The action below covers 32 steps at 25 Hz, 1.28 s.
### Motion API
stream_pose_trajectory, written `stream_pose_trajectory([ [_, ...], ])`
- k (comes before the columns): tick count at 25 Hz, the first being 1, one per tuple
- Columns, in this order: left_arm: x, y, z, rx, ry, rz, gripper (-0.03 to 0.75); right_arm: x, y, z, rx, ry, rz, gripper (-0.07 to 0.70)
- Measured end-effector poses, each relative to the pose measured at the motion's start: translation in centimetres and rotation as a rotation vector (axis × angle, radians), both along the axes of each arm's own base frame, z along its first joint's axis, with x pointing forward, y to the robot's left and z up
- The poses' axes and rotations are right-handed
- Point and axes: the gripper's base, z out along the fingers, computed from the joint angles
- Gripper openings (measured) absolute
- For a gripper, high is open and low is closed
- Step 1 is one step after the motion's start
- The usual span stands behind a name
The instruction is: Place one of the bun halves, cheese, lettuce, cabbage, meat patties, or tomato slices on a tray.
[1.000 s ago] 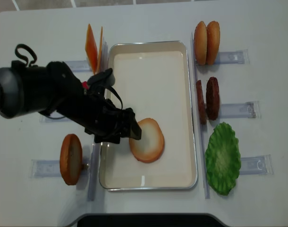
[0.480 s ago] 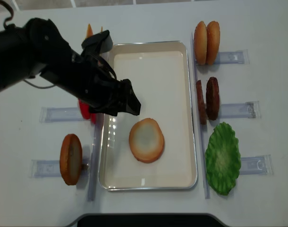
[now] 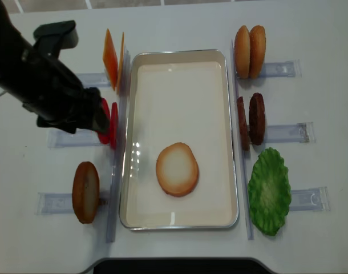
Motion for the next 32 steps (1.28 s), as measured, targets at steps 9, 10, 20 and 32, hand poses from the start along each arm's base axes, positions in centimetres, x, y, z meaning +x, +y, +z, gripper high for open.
stream_pose_trajectory([
  [9, -1.3, 5.4, 1.0, 0.313, 0.061, 0.112, 0.629, 0.0, 0.0, 0.0, 0.0, 0.0, 0.0, 0.412],
  [10, -1.3, 5.6, 1.0, 0.33, 0.057, 0.113, 0.629, 0.0, 0.0, 0.0, 0.0, 0.0, 0.0, 0.412],
  [20, -2.5, 6.0, 1.8, 0.347, 0.013, 0.137, 0.629, 0.0, 0.0, 0.0, 0.0, 0.0, 0.0, 0.412],
  [32, -12.6, 6.8, 3.1, 0.254, -0.196, 0.209, 0.629, 0.0, 0.0, 0.0, 0.0, 0.0, 0.0, 0.412],
])
